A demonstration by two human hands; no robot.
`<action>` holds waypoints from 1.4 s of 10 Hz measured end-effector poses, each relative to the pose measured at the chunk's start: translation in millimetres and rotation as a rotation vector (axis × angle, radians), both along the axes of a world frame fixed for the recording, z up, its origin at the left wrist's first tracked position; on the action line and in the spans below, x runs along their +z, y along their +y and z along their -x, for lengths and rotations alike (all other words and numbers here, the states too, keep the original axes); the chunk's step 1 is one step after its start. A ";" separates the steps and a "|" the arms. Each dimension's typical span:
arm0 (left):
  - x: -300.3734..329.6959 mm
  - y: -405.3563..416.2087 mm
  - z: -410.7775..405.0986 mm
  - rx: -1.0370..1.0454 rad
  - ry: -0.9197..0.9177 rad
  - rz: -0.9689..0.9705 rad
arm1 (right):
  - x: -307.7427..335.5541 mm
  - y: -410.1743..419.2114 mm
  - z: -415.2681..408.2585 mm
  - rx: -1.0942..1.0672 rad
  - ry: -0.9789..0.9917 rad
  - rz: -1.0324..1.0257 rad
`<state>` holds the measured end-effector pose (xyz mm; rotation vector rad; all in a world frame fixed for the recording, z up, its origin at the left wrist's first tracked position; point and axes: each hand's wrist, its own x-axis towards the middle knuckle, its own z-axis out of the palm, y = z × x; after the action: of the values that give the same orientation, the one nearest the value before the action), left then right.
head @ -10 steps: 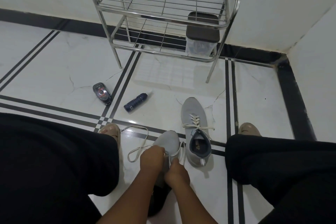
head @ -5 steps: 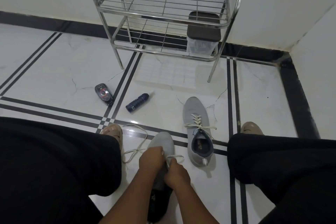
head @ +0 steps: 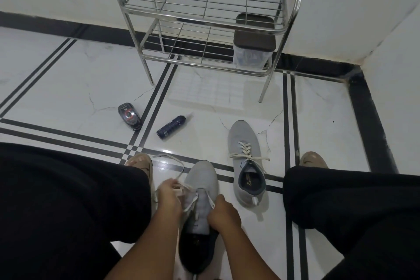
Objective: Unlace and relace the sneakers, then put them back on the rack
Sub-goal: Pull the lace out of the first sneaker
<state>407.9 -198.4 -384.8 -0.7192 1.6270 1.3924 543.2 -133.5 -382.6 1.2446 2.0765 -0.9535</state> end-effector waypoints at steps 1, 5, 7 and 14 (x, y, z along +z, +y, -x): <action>-0.3 -13.9 18.3 0.694 -0.104 -0.262 | -1.8 1.6 -3.7 -0.025 -0.024 0.006; -4.5 -11.2 -52.4 -1.145 0.843 0.754 | -2.3 22.6 30.0 -0.029 0.309 -0.105; -4.9 -14.1 -50.0 -1.213 0.856 0.621 | -17.1 21.8 34.8 0.235 0.262 -0.141; -7.1 -14.5 -52.9 -1.177 0.803 0.635 | 15.0 45.9 57.2 0.064 0.102 -0.101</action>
<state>460.8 -212.8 -391.9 0.5906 2.4913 0.2338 486.0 -87.6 -367.6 1.1942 2.2551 -0.9107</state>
